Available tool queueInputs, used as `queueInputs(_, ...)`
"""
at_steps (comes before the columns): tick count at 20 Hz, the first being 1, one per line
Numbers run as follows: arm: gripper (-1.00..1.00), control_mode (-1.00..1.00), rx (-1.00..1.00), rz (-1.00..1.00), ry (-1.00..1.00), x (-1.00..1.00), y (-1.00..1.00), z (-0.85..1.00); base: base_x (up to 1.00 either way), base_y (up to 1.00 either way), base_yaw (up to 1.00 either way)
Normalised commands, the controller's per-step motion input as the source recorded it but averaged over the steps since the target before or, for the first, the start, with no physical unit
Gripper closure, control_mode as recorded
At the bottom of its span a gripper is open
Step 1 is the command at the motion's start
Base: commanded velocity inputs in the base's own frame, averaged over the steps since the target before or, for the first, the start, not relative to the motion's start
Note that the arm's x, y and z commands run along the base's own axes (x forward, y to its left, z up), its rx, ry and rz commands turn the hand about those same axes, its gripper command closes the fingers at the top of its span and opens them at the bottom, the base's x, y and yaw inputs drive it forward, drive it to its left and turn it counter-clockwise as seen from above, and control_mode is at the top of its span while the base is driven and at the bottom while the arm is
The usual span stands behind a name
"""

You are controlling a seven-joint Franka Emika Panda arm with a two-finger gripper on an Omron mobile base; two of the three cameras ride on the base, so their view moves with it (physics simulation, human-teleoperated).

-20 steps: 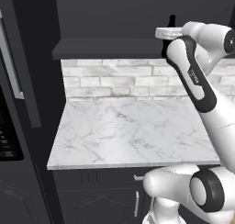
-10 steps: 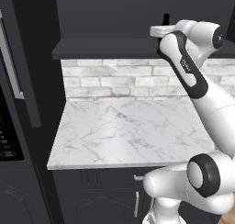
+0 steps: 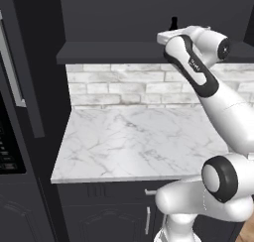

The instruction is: Pick the bottled drink from the counter and place it in the open cabinet.

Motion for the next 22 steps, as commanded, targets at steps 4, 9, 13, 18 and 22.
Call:
queueInputs(4, 1.00, -1.00, -0.03, 0.00, 0.01, 0.42, 0.00, -0.12, 0.00, 0.00, 0.00)
queueInputs(9, 1.00, -1.00, -0.01, 0.00, 0.09, 0.44, 0.00, -0.05, 0.00, 0.00, 0.00)
queueInputs(13, 1.00, -1.00, 0.00, 0.00, 0.07, 0.43, 0.00, 0.00, 0.00, 0.00, 0.00)
queueInputs(18, 1.00, -1.00, 0.00, 0.00, 0.02, 0.38, 0.00, 0.00, 0.00, 0.00, 0.00)
queueInputs(22, 1.00, -1.00, 0.00, 0.00, 0.00, 0.29, 0.00, 0.00, 0.00, 0.00, 0.00)
